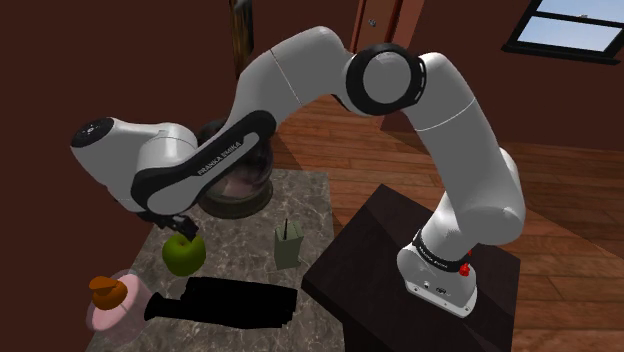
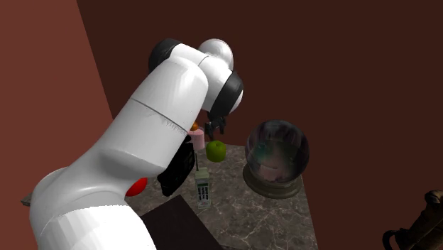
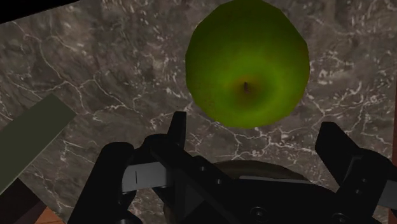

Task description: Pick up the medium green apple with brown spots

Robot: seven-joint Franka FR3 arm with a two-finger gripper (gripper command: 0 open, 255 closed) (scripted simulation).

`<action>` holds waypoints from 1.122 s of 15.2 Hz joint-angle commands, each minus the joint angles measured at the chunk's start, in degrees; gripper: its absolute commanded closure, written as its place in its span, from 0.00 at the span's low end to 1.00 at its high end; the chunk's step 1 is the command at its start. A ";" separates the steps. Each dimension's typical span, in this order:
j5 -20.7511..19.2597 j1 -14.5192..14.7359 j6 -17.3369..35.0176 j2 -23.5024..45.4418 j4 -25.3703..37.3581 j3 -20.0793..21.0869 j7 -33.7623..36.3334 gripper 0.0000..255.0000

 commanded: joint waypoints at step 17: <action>-0.62 0.19 1.30 1.00 -0.39 -0.53 0.52 1.00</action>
